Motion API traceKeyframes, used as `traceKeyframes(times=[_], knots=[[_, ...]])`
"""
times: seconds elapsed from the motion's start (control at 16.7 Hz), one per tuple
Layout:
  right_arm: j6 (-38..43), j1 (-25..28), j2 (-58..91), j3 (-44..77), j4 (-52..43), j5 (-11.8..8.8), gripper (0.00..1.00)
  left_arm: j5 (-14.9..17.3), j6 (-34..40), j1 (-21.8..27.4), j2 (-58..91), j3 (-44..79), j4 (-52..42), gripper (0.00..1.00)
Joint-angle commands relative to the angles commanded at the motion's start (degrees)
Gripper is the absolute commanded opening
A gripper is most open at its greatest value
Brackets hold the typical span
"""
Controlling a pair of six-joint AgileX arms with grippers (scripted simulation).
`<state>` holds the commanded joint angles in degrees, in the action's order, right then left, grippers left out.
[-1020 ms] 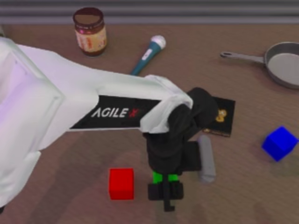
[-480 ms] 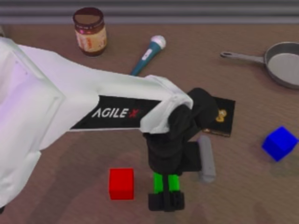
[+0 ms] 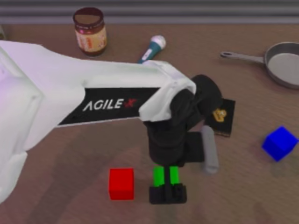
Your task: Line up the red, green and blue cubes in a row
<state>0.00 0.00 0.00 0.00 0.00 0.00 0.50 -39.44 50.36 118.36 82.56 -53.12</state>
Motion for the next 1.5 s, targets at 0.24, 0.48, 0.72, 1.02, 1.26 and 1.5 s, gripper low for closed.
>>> traceKeyframes(times=[0.24, 0.48, 0.72, 1.02, 1.26, 1.5], knots=[[0.0, 0.0, 0.0, 0.0, 0.0, 0.0, 1.0, -0.1, 0.2, -0.7, -3.0, 3.9, -7.3, 1.0], [0.0, 0.0, 0.0, 0.0, 0.0, 0.0, 1.0, -0.2, 0.2, -0.5, -3.2, 4.2, -7.8, 1.0], [-1.0, 0.6, 3.4, 3.1, -2.3, -0.2, 1.0, -0.3, 1.6, -2.6, -6.7, 0.9, -5.7, 1.0], [-5.5, 2.3, 20.7, 16.5, -12.0, -0.2, 1.0, -0.9, 7.6, -11.6, -24.6, -13.6, 3.6, 1.0], [-10.3, 4.0, 43.1, 30.6, -23.0, -0.1, 1.0, -1.2, 14.8, -21.8, -47.1, -31.2, 14.4, 1.0], [-15.5, 5.8, 67.1, 45.4, -34.9, 0.0, 1.0, -1.4, 23.1, -32.7, -72.4, -50.8, 26.4, 1.0]])
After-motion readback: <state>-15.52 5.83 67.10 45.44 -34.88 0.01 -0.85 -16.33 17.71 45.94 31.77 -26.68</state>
